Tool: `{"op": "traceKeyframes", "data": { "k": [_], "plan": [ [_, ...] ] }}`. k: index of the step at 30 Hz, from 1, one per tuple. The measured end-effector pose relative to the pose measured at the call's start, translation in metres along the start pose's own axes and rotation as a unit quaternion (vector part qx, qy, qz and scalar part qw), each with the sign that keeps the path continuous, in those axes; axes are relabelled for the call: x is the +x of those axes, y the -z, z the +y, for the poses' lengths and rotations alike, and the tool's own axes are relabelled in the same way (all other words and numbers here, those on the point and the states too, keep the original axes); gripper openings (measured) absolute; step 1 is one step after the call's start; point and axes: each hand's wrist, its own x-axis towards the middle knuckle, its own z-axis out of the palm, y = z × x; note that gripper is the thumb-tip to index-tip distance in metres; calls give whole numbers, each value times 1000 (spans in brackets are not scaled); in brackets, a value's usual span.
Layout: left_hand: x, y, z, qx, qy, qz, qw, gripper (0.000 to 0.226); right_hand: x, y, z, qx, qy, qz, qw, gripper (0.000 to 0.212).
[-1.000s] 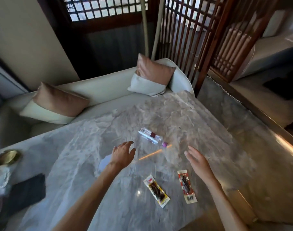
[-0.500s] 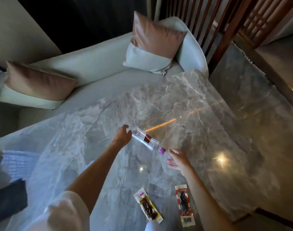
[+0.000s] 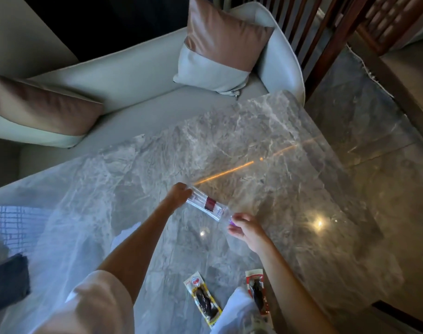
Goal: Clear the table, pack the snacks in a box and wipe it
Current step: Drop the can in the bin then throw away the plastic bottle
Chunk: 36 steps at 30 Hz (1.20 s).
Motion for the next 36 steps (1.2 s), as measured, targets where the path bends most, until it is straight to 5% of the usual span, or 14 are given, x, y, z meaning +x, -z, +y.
{"op": "traceKeyframes", "data": {
  "k": [5, 13, 25, 28, 36],
  "plan": [
    [-43, 0, -14, -216, -18, 5, 976, 16, -10, 2, -3, 33, 61, 6, 998, 26],
    [-143, 26, -110, -495, 30, 42, 868, 43, -47, -19, 18, -55, 128, -133, 981, 27],
    [-336, 102, -359, -580, -35, 203, 788, 34, -155, -219, 170, -361, 242, -244, 867, 18],
    [-405, 114, -422, -577, -40, 286, 764, 50, -186, -277, 233, -402, 239, -301, 831, 19],
    [-574, 111, -589, -647, -17, 465, 604, 38, -258, -409, 428, -469, 100, -473, 739, 22]
  ]
}}
